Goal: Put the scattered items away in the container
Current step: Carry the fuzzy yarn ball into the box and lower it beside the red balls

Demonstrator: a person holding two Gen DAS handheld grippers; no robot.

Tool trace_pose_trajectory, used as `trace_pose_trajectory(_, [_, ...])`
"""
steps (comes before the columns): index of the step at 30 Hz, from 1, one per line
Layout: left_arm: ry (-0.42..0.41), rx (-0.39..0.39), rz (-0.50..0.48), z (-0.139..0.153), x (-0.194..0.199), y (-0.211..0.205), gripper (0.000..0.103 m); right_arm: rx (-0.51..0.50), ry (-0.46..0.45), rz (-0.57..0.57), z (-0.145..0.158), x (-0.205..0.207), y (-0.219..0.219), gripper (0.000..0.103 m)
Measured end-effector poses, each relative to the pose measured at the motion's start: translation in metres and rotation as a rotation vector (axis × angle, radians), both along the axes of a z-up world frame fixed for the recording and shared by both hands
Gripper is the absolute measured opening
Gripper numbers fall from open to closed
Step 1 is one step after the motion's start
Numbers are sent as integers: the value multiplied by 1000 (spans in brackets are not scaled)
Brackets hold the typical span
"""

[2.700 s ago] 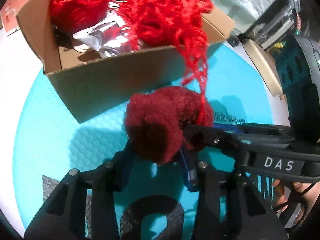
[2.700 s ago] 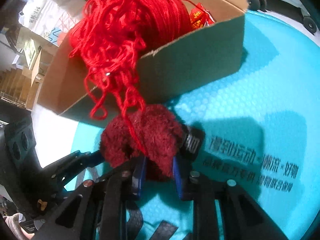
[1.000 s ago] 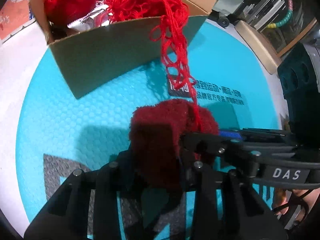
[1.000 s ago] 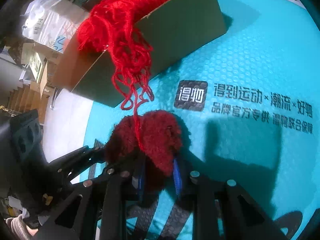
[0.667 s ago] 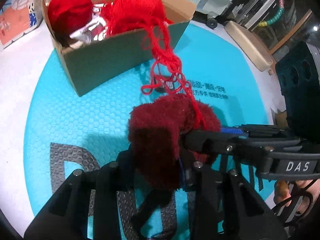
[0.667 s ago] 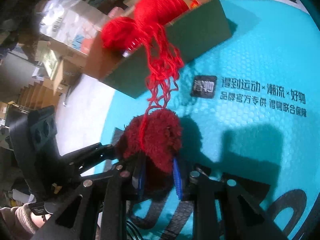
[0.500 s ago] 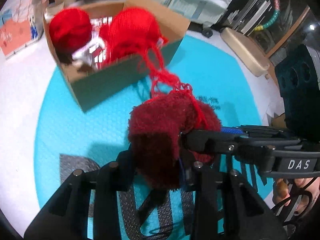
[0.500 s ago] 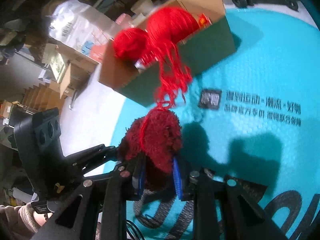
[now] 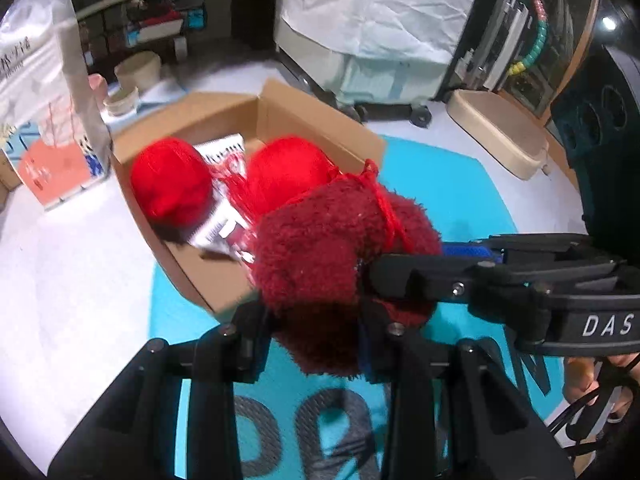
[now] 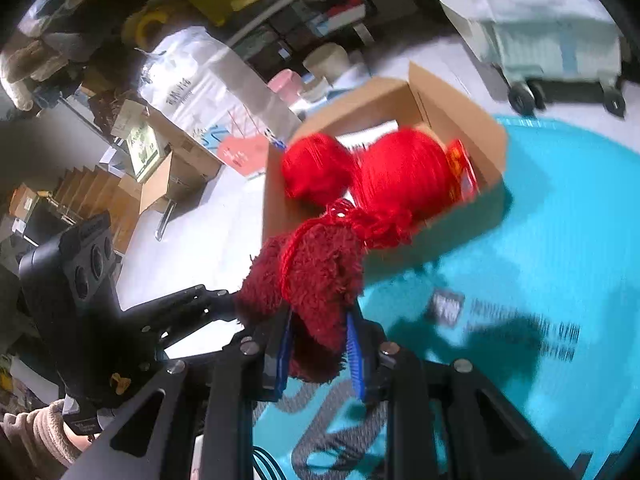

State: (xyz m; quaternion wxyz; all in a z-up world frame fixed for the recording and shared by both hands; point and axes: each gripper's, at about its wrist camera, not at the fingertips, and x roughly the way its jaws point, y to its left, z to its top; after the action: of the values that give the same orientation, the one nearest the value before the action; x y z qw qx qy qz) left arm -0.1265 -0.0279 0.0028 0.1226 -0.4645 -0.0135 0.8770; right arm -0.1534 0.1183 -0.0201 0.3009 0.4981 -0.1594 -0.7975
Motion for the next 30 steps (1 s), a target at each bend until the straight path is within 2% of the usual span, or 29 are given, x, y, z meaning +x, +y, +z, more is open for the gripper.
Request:
trace_pose_trajectory(4, [14,-26,21,5,-15,-8,32,8,21,12,9,-17,-12,23])
trace_pose_trajectory(14, [14,-32,52,5,-64,-32,32,51,63,28,15,-65,-35,23])
trace_pose_trajectory(26, [-7,-134,74,-23,-120,-49,33,93,56,39,-14,-129,-63,23])
trace_pose_trajectory(30, [4,-199,72,-33,-128,-46,34,111,36,31,-27,-143,-66,27])
